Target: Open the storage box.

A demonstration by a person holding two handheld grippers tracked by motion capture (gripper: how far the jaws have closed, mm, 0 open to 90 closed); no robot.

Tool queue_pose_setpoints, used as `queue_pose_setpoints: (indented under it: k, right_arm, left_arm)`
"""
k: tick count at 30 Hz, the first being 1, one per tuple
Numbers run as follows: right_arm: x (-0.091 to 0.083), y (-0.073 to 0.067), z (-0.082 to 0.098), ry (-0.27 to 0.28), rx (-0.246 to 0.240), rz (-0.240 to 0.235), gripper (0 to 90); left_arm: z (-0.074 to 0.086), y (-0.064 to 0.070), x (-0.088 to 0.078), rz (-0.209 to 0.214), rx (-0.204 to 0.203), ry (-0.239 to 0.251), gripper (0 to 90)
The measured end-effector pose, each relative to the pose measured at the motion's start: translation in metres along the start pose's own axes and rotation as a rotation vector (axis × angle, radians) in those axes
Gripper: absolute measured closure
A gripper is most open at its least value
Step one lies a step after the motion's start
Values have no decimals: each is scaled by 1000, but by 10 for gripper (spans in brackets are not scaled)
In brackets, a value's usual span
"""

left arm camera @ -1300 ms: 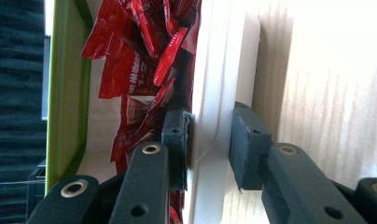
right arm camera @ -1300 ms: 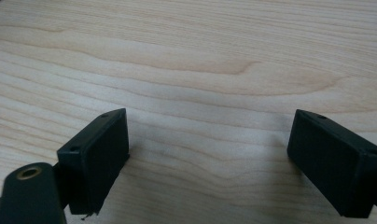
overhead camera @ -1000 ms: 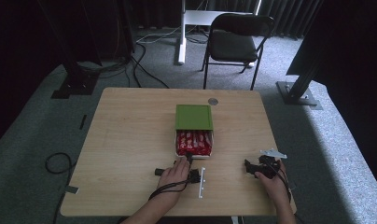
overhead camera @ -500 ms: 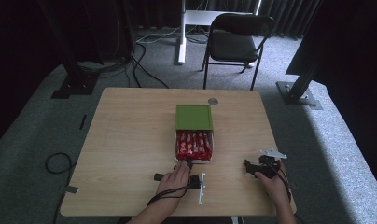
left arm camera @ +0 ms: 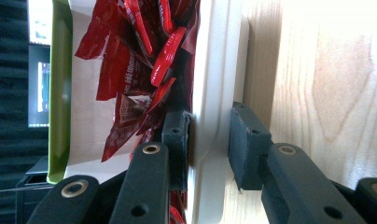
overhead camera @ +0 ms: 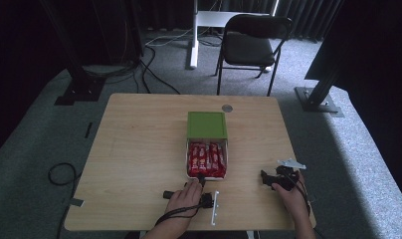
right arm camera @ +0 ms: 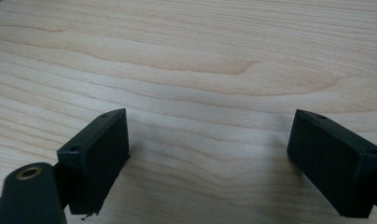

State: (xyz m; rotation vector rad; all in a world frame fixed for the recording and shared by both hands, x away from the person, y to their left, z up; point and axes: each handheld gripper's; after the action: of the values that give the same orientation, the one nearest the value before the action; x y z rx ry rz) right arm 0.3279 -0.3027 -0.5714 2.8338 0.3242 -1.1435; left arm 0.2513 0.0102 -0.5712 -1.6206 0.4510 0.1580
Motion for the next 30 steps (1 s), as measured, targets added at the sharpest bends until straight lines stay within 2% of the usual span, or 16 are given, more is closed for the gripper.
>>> queue_pose_setpoints:
  k: [6,13,20,24,27,30]
  right_arm:
    - [0,0,0,0,0,0,122]
    - [0,0,0,0,0,0,122]
    - [0,0,0,0,0,0,121]
    - [0,0,0,0,0,0,122]
    - [0,0,0,0,0,0,122]
    - [0,0,0,0,0,0,122]
  left_arm:
    - [-2,2,-6,4,12,1,716]
    - [-4,2,-16,33,-5,4,714]
    - [-3,1,-19,52,-16,12,712]
    - [-1,1,-19,58,-28,32,705]
    - [1,-2,-21,80,-76,52,689]
    - [3,-6,-22,128,-155,78,661]
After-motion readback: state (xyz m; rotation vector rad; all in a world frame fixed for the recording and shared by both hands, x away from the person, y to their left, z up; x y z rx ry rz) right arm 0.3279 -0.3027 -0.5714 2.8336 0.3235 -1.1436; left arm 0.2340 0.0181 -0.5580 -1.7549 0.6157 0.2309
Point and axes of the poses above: each handheld gripper's, and its own axes: x roughly forward along the jaws, z roughly out of its underside, y roughly to its right, and after that the axes turned 1 degree about -y, right-handed
